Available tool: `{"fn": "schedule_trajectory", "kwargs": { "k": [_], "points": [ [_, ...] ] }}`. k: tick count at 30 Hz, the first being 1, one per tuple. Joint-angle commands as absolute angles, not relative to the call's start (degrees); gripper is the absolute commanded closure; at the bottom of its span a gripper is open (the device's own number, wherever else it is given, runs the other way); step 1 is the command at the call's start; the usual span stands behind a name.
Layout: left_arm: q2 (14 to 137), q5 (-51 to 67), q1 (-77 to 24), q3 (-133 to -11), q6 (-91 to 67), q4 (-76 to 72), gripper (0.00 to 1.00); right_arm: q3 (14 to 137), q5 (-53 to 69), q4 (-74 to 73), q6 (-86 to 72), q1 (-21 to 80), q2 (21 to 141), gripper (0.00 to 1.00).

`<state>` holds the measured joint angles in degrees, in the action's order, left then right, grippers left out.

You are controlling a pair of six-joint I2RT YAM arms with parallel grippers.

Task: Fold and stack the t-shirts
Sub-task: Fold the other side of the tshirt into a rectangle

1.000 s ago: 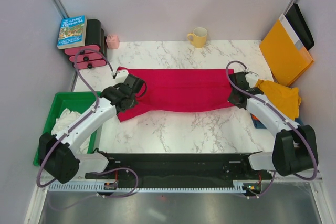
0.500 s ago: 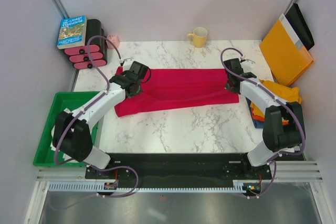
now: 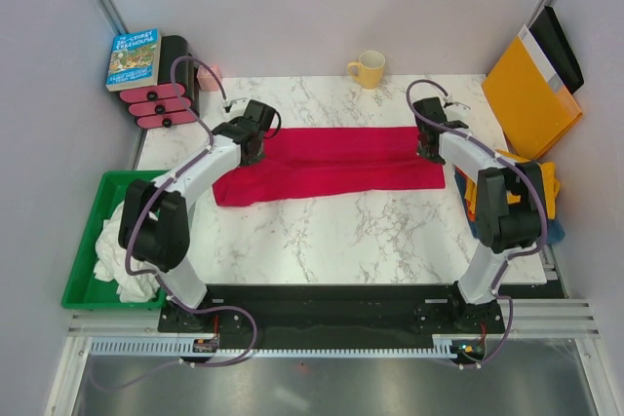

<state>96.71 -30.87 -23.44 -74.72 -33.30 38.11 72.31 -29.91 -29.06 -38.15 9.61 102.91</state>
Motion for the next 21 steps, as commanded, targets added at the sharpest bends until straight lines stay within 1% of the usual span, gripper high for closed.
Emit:
{"fn": "schedule_trajectory", "kwargs": {
  "k": [1,21],
  "points": [
    [100.45,-31.38,-23.20,-79.89,-31.20,35.77,0.98,77.34,-32.17,-28.04,-37.62,8.70,106.42,1.00],
    [111.62,-31.82,-21.45,-88.06,-30.41,35.77,0.98,87.45,-31.20,-28.48,-37.53,8.52,119.70,1.00]
  ]
}}
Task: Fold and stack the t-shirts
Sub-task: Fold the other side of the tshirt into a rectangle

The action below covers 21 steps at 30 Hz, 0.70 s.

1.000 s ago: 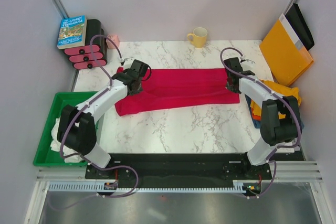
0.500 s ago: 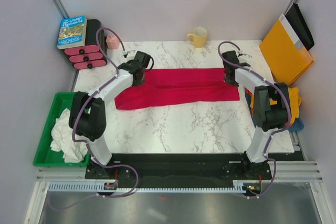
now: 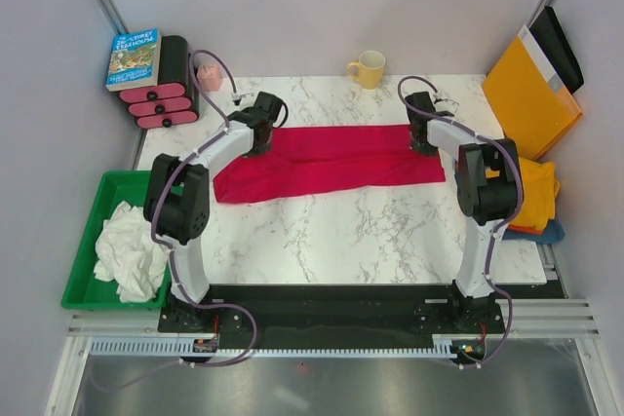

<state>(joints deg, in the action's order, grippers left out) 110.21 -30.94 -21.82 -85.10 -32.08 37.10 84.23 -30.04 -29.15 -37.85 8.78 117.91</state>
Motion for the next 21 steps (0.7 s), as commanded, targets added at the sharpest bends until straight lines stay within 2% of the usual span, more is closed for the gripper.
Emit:
{"fn": "schedule_trajectory", "kwargs": {
  "k": [1,5,6,7,8,9,10,11,12,13,14,16,18,20,21],
  "points": [
    [111.88,-31.90,-21.45,-88.41,-30.32,35.86,0.98,87.63,-31.20,-28.48,-37.36,8.44,119.97,1.00],
    [112.33,-32.60,-21.53,-88.33,-30.50,35.95,0.98,88.07,-30.50,-27.96,-37.35,8.52,120.32,1.00],
    [111.63,-32.87,-21.53,-88.16,-30.85,35.95,0.98,87.72,-30.67,-27.34,-37.53,8.61,118.93,0.97],
    [111.10,-32.87,-21.45,-87.89,-30.85,35.77,0.98,85.28,-30.85,-25.94,-37.70,8.70,117.52,0.85],
    [110.31,-33.39,-21.53,-87.72,-31.20,35.77,0.84,83.25,-30.85,-20.71,-37.27,9.22,115.42,0.77],
    [109.52,-34.18,-21.62,-87.37,-31.55,34.81,0.78,81.67,-31.37,-18.13,-36.66,9.75,111.14,0.71],
    [107.60,-34.45,-21.62,-86.41,-31.55,34.37,0.72,80.52,-31.81,-16.54,-35.78,10.10,109.61,0.58],
    [106.71,-34.80,-21.62,-85.96,-31.73,33.93,0.62,81.03,-31.64,-16.70,-35.60,10.72,108.73,0.53],
    [105.74,-34.89,-21.62,-85.70,-32.16,33.84,0.57,81.73,-31.47,-17.57,-35.60,10.90,107.59,0.50],
    [104.25,-34.63,-21.62,-85.00,-32.25,33.66,0.55,81.91,-31.73,-18.19,-35.77,11.25,106.97,0.39],
    [103.46,-34.28,-21.62,-84.73,-32.43,33.75,0.52,81.57,-31.55,-18.54,-35.77,11.77,106.44,0.33],
    [101.96,-33.49,-21.88,-83.16,-33.39,33.84,0.51,79.56,-31.38,-18.98,-36.30,12.65,104.60,0.26],
    [99.59,-31.74,-22.23,-81.66,-34.01,33.84,0.52,77.44,-31.20,-19.33,-36.30,14.06,102.84,0.26],
    [97.83,-30.50,-22.67,-79.02,-34.89,33.92,0.60,73.40,-30.68,-19.34,-37.00,14.68,101.52,0.32],
    [97.30,-29.63,-23.28,-78.14,-35.50,33.84,0.64,72.00,-30.24,-19.34,-37.52,14.68,101.25,0.41]
  ]
}}
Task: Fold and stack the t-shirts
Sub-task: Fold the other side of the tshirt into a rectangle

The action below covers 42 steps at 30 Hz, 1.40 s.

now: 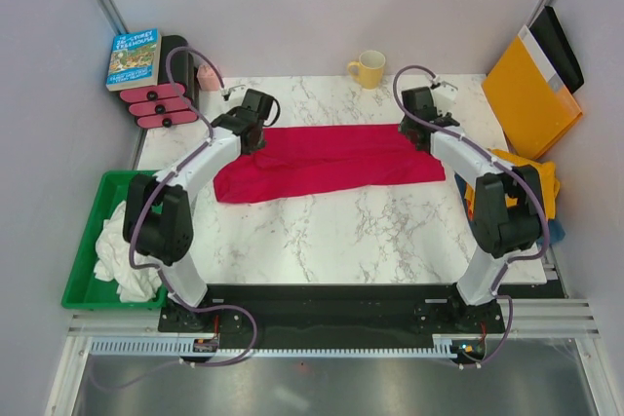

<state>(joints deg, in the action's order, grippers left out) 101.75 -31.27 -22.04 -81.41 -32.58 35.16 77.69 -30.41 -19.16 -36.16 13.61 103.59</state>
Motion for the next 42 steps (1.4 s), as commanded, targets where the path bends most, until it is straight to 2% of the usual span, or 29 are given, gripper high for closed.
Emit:
{"fn": "schedule_trajectory", "kwargs": {
  "k": [1,2,3,4,5,6,15,20,33,42],
  "points": [
    [97.03,-29.18,-23.55,-76.22,-35.94,33.92,0.69,69.72,-29.97,-19.34,-37.79,14.68,101.08,0.64],
    [96.86,-28.83,-23.90,-75.24,-36.38,33.93,0.78,68.83,-29.45,-19.34,-37.88,14.68,101.07,0.74],
    [96.86,-27.70,-24.08,-74.45,-36.91,33.93,0.83,68.12,-29.18,-19.34,-37.97,14.68,101.34,0.82],
    [97.12,-26.99,-24.17,-73.14,-37.70,34.01,0.89,67.07,-28.92,-19.25,-38.06,14.68,101.51,0.94],
    [97.38,-26.37,-24.08,-72.60,-38.05,33.84,0.95,66.89,-28.66,-18.99,-37.97,14.59,101.86,0.97],
    [98.08,-25.32,-24.08,-72.16,-38.67,33.92,0.96,66.80,-28.57,-18.98,-37.97,14.68,102.82,1.00],
    [106.25,-21.01,-24.08,-74.52,-41.91,37.77,0.98,70.13,-27.87,-20.21,-38.58,14.59,109.15,1.00],
    [111.01,-19.34,-23.99,-75.94,-45.43,42.89,0.98,66.45,-24.79,-22.15,-40.69,14.68,108.03,1.00],
    [100.21,-18.02,-24.08,-61.89,-48.87,44.03,0.98,56.43,-22.15,-28.39,-43.68,15.47,96.07,1.00],
    [93.78,-20.48,-23.56,-58.27,-48.34,47.28,0.97,49.40,-20.83,-30.85,-44.12,15.47,88.77,0.99]
  ]
}}
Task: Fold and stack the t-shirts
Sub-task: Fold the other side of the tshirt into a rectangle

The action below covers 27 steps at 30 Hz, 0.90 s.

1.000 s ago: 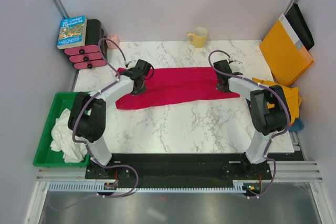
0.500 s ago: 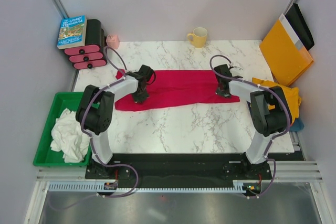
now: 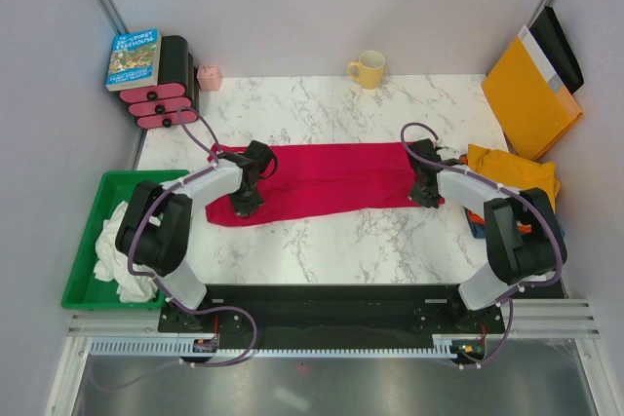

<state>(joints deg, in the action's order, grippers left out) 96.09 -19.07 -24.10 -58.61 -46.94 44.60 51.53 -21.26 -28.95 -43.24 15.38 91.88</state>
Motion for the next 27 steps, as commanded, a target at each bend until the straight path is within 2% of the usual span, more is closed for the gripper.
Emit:
{"fn": "schedule_trajectory", "kwargs": {
  "k": [1,6,10,13,14,15,17,20,24,27],
  "points": [
    [93.87,-20.48,-23.29,-58.36,-48.25,47.37,0.97,48.44,-21.09,-30.76,-44.03,15.47,88.86,0.99],
    [95.10,-20.57,-22.76,-58.97,-47.46,47.37,0.97,46.76,-21.35,-30.59,-42.98,15.56,89.30,1.00],
    [89.23,-20.30,-23.73,-59.06,-45.80,43.27,0.95,47.19,-23.64,-24.36,-39.91,17.22,77.65,0.96],
    [81.58,-20.39,-24.96,-58.19,-43.60,38.78,0.85,53.59,-22.94,-24.43,-37.62,17.58,76.37,0.84],
    [79.91,-20.22,-25.05,-57.84,-43.25,38.15,0.82,55.96,-22.33,-25.83,-37.27,17.67,77.51,0.74],
    [77.98,-19.87,-25.05,-57.83,-42.81,37.62,0.79,60.77,-22.06,-28.45,-36.66,17.75,79.00,0.70],
    [77.00,-18.99,-25.14,-57.92,-41.84,37.18,0.78,65.45,-21.36,-29.00,-35.51,17.93,82.52,0.60],
    [76.90,-19.60,-25.31,-56.96,-41.22,37.79,0.78,69.24,-21.97,-29.09,-34.37,17.93,86.39,0.58],
    [78.48,-21.79,-25.22,-55.46,-43.32,40.42,0.86,72.33,-20.84,-27.70,-33.66,17.84,91.83,0.60],
    [79.36,-23.90,-25.14,-54.58,-45.08,41.57,0.89,75.32,-17.59,-26.90,-33.57,18.10,94.82,0.63]
  ]
}}
